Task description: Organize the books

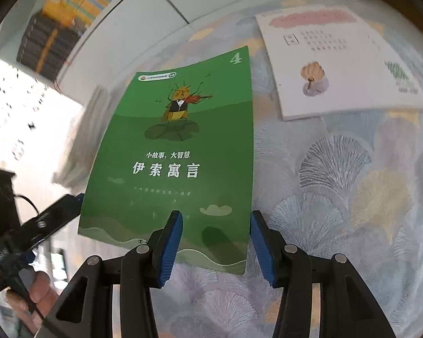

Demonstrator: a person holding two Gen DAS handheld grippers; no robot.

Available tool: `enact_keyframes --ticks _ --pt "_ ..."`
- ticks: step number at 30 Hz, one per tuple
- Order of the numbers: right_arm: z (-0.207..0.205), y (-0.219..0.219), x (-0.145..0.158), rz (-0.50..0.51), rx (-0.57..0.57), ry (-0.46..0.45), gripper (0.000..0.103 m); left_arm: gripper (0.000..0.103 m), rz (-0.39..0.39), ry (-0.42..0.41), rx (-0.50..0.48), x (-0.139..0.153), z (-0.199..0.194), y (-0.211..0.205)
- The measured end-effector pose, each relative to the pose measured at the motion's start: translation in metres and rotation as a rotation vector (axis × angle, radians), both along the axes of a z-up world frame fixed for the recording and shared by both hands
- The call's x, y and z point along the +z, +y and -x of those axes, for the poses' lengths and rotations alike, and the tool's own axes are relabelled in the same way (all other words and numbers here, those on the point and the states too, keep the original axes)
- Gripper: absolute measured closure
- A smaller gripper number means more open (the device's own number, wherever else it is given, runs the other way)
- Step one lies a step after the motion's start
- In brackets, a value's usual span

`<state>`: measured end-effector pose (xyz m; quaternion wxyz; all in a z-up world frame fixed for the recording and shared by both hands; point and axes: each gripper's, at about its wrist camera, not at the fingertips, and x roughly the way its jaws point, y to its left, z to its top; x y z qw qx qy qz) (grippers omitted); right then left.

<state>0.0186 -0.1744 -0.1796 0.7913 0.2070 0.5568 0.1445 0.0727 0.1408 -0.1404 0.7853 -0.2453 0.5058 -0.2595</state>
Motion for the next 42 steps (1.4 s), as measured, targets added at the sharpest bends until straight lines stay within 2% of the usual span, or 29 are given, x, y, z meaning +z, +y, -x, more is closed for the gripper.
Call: enact_keyframes --ticks 3,5,7,10,11,12,15,18,20,21,22,23,24,26,28,32,33,36,42 --pt "0.0 -0.006 -0.002 -0.036 -0.002 0.003 0.054 0.069 -0.071 0.028 -0.017 -0.018 -0.005 -0.014" --pt "0.0 -0.004 -0.002 -0.018 0.009 -0.003 0.054 0.084 -0.102 0.035 -0.044 -0.026 -0.005 -0.027" --pt "0.001 0.0 -0.001 0.0 0.016 -0.01 0.054 0.092 -0.101 0.04 -0.052 -0.029 -0.007 -0.035" --pt "-0.002 0.001 -0.001 -0.017 0.019 -0.006 0.049 0.094 -0.047 0.037 -0.047 -0.023 -0.013 -0.04" --pt "-0.004 -0.002 -0.002 -0.048 0.015 0.01 0.047 0.094 -0.027 0.044 -0.043 -0.021 -0.015 -0.039" --pt "-0.005 -0.005 -0.003 -0.081 0.01 0.031 0.043 0.094 0.036 0.06 -0.033 -0.018 -0.019 -0.035" --pt "-0.009 -0.026 -0.014 -0.299 -0.056 0.11 0.023 0.094 0.158 0.098 -0.004 -0.014 -0.03 -0.024" --pt "-0.008 -0.047 -0.034 -0.542 -0.168 0.169 0.021 0.094 0.244 0.147 0.023 -0.017 -0.037 -0.017" --pt "-0.011 -0.053 -0.04 -0.612 -0.212 0.17 0.024 0.094 0.25 0.158 0.033 -0.019 -0.038 -0.017" --pt "-0.014 -0.052 -0.04 -0.628 -0.215 0.162 0.033 0.094 0.216 0.153 0.031 -0.019 -0.037 -0.018" --pt "-0.019 -0.049 -0.041 -0.637 -0.208 0.159 0.05 0.094 0.187 0.146 0.03 -0.019 -0.037 -0.019" --pt "-0.024 -0.044 -0.042 -0.639 -0.2 0.162 0.058 0.094 0.151 0.137 0.03 -0.018 -0.036 -0.02" --pt "-0.027 -0.04 -0.042 -0.633 -0.195 0.161 0.07 0.094 0.105 0.128 0.028 -0.017 -0.036 -0.022" --pt "-0.034 -0.029 -0.037 -0.534 -0.178 0.144 0.071 0.094 -0.007 0.082 0.012 -0.01 -0.032 -0.025" --pt "-0.034 -0.019 -0.021 -0.424 -0.139 0.084 0.075 0.093 -0.061 0.05 -0.009 -0.006 -0.029 -0.026" --pt "-0.034 0.009 0.015 -0.163 0.0 -0.04 0.076 0.091 -0.169 -0.031 -0.045 0.006 -0.021 -0.031" --pt "-0.033 0.017 0.024 -0.103 0.034 -0.072 0.076 0.091 -0.177 -0.048 -0.044 0.009 -0.02 -0.028" --pt "-0.025 0.033 0.044 -0.008 0.101 -0.153 0.077 0.09 -0.162 -0.08 -0.033 0.02 -0.015 -0.019" --pt "-0.01 0.054 0.086 0.084 0.179 -0.286 0.077 0.089 -0.12 -0.157 -0.001 0.053 -0.002 0.004"
